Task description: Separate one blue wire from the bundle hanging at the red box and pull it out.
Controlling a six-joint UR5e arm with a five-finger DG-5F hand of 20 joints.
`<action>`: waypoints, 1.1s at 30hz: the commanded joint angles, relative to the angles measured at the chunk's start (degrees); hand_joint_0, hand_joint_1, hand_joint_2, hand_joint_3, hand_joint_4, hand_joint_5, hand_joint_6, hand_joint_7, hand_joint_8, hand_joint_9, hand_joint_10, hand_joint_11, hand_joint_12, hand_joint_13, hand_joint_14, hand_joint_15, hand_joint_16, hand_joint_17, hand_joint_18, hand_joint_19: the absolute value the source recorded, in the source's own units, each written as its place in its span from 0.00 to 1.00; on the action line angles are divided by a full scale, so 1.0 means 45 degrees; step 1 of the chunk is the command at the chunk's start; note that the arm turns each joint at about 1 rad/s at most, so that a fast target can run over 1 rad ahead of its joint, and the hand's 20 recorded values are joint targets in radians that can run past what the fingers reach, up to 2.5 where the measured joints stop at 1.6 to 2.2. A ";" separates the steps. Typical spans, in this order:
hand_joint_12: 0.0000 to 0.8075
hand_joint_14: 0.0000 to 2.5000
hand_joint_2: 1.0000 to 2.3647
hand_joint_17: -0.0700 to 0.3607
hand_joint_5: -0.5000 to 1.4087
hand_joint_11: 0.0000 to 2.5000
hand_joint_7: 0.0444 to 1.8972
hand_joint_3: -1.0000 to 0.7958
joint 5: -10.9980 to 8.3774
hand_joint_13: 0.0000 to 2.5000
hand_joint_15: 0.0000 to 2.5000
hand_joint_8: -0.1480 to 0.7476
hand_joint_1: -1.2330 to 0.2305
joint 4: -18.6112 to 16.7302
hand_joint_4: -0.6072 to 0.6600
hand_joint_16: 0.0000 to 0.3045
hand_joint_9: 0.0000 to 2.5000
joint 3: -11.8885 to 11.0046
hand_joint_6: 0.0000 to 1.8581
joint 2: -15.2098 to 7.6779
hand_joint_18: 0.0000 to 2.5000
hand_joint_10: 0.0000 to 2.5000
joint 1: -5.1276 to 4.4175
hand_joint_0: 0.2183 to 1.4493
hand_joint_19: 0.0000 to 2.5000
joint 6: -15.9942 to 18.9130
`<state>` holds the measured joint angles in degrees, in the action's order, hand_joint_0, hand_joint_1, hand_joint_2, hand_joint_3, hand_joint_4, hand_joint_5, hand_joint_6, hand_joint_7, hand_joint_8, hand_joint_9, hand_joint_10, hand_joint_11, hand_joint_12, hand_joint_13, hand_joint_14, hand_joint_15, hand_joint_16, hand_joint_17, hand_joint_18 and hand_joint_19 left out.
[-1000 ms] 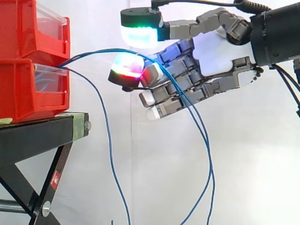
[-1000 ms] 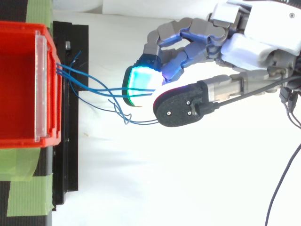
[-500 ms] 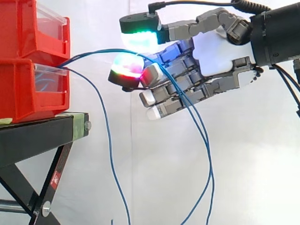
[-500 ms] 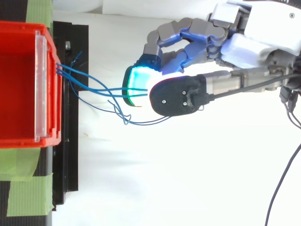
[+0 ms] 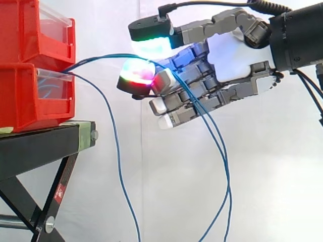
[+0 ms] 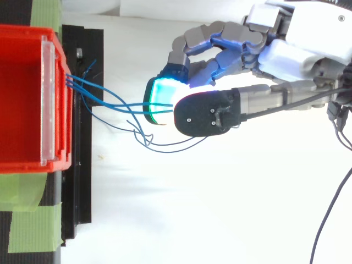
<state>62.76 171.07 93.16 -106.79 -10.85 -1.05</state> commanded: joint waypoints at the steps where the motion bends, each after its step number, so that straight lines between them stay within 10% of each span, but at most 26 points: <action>1: 0.44 0.01 0.02 0.39 0.12 0.56 0.63 0.55 0.0000 0.16 0.57 0.51 0.30 0.0012 0.66 0.14 0.10 0.0000 0.46 0.0000 0.09 0.01 -0.0010 0.33 0.24 0.0000; 23: 0.38 0.00 0.02 0.37 0.10 0.57 0.68 0.52 0.0000 0.10 0.64 0.47 0.23 -0.0008 0.66 0.13 0.00 0.0000 0.46 0.0000 0.05 0.01 0.0009 0.33 0.29 0.0000; 33: 0.44 0.00 0.01 0.39 0.11 0.56 0.61 0.33 0.0000 0.16 0.62 0.53 0.35 -0.0008 0.69 0.14 0.03 0.0000 0.44 0.0000 0.10 0.01 0.0009 0.26 0.30 -0.0020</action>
<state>62.75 171.04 93.16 -106.79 -10.85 -1.10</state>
